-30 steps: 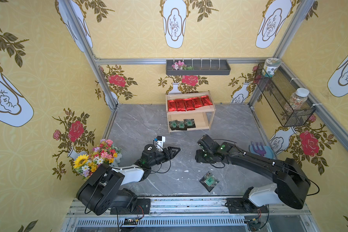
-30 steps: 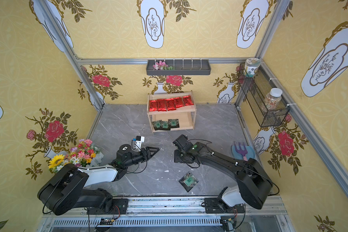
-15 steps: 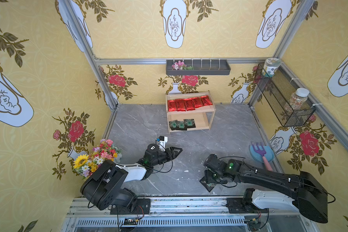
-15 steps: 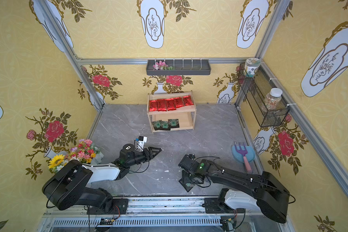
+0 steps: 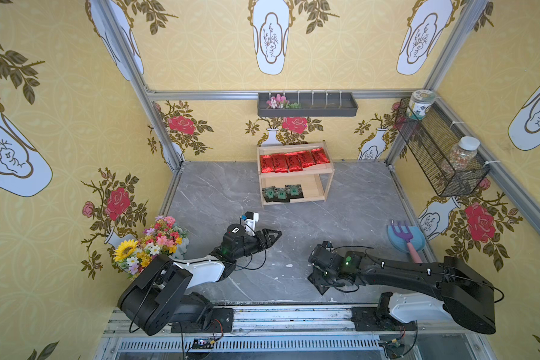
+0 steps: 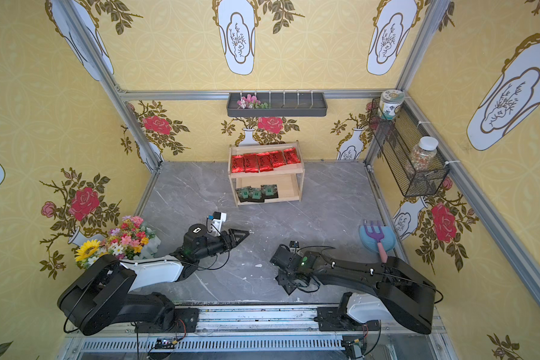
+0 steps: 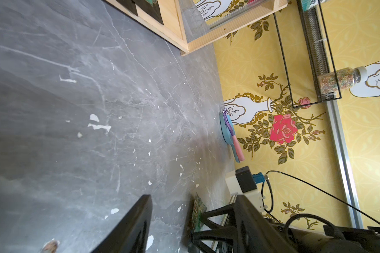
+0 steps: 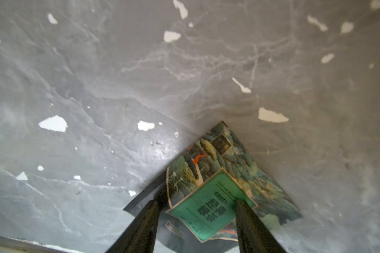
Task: Place the tea bags on the shelf by color
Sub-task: Move the tea bag to the center of the board.
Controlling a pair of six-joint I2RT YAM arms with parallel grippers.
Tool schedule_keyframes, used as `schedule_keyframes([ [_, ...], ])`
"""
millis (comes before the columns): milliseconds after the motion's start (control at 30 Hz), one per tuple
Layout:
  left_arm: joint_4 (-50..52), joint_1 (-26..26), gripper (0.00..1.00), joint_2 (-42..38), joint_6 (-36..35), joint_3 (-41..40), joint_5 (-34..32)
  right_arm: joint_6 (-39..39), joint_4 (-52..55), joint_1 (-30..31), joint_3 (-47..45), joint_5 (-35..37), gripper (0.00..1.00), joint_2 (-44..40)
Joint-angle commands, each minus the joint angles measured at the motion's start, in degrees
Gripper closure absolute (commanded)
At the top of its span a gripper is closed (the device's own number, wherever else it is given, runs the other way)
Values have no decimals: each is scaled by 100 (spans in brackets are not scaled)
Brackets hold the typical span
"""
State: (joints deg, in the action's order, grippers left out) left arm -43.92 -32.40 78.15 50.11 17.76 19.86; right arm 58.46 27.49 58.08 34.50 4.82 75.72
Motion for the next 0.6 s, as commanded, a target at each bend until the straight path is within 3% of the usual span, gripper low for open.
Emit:
schedule_keyframes([
  [0,17,23,34,-10,-80,-65,-17,-571,-526,5,194,309,42,371],
  [133,-29,45,35,-7,-93,-140,-26,-1917,-820,-26,864,553,44,1164],
  [333,-19,85,34,-36,-182,-163,39,-3676,-1737,-355,1379,-106,46,2010],
  [567,173,99,34,325,-333,-44,239,-4758,-2643,-744,1485,-1043,43,2230],
])
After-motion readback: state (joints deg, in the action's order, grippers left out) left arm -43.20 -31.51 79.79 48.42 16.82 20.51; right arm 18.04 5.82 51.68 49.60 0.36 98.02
